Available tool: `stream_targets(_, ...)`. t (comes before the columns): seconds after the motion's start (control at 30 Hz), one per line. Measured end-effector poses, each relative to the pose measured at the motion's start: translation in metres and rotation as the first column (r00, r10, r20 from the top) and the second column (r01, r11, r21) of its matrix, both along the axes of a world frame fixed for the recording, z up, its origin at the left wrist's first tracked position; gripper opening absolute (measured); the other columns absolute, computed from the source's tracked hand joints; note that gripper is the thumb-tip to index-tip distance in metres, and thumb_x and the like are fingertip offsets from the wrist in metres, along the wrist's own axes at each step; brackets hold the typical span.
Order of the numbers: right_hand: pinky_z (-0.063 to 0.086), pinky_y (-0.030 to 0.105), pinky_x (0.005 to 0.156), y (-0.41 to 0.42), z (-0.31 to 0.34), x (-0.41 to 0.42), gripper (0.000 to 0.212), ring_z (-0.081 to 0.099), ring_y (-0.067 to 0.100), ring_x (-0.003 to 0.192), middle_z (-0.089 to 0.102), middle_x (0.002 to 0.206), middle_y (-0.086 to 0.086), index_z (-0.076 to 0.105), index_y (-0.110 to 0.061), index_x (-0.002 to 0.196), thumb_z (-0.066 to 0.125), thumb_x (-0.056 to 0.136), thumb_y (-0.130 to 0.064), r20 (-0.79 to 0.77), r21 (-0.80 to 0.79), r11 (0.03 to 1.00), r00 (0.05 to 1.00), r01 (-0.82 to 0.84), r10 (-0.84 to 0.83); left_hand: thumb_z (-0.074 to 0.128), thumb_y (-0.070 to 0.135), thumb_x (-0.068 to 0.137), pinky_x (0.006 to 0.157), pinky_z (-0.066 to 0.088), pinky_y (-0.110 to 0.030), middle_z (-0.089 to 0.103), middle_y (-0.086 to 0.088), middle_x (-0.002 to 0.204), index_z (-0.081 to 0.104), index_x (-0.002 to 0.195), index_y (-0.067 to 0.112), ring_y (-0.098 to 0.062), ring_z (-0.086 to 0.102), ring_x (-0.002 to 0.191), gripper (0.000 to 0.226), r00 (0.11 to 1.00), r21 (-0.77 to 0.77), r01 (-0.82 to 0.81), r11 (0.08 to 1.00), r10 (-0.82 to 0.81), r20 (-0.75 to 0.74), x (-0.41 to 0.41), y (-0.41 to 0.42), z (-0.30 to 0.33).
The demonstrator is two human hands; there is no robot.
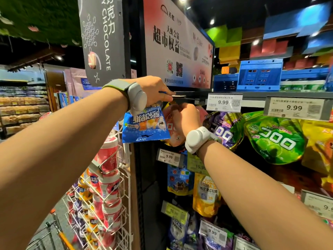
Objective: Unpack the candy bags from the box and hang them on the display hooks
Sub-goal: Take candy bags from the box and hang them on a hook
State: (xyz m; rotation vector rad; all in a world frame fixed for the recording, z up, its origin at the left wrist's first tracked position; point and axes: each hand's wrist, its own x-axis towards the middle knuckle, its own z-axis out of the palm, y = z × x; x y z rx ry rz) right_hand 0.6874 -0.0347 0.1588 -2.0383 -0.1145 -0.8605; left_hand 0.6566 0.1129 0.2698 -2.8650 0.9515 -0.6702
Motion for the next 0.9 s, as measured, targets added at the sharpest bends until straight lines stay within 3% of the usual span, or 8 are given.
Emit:
stream_targets(0.13, 0.038, 0.03, 0.064, 0.004, 0.002, 0.006, 0.015, 0.061, 0.033, 0.079, 0.068, 0.083, 0.007, 0.068, -0.014, 0.085, 0.056, 0.088, -0.023, -0.028, 0.004, 0.997, 0.996, 0.082, -0.082, 0.049, 0.039, 0.099, 0.069, 0.043, -0.016, 0.065, 0.001, 0.127, 0.056, 0.137, 0.025, -0.009, 0.057, 0.085, 0.041, 1.0, -0.003, 0.008, 1.0, -0.008, -0.001, 0.002, 0.001, -0.001)
stream_targets(0.4, 0.04, 0.031, 0.062, 0.006, 0.011, 0.006, 0.017, 0.064, 0.035, 0.082, 0.07, 0.092, 0.012, 0.069, -0.011, 0.093, 0.056, 0.086, -0.019, -0.047, -0.035, 0.993, 0.993, 0.11, -0.111, 0.049, 0.04, 0.099, 0.083, 0.05, -0.026, 0.066, -0.001, 0.125, 0.057, 0.136, 0.026, -0.019, 0.064, 0.099, 0.04, 1.0, 0.004, 0.009, 1.0, -0.01, 0.022, 0.0, -0.001, -0.002)
stream_targets(0.7, 0.039, 0.03, 0.069, -0.003, 0.004, 0.008, 0.021, 0.058, 0.031, 0.083, 0.065, 0.092, 0.009, 0.071, -0.014, 0.094, 0.053, 0.094, -0.025, -0.018, 0.001, 0.997, 0.997, 0.076, -0.076, 0.048, 0.039, 0.099, 0.078, 0.046, -0.023, 0.066, -0.002, 0.124, 0.058, 0.135, 0.022, -0.018, 0.064, 0.097, 0.041, 0.999, -0.01, 0.026, 1.0, -0.025, 0.03, -0.002, 0.0, -0.003)
stream_targets(0.9, 0.044, 0.03, 0.071, -0.009, 0.0, 0.021, 0.029, 0.065, 0.034, 0.092, 0.07, 0.098, 0.015, 0.074, -0.013, 0.102, 0.053, 0.097, -0.033, -0.038, -0.032, 0.994, 0.994, 0.102, -0.103, 0.049, 0.039, 0.099, 0.073, 0.041, -0.02, 0.066, -0.001, 0.124, 0.057, 0.136, 0.022, -0.009, 0.055, 0.086, 0.042, 0.999, -0.012, 0.033, 0.999, -0.033, 0.031, 0.0, 0.001, -0.004)
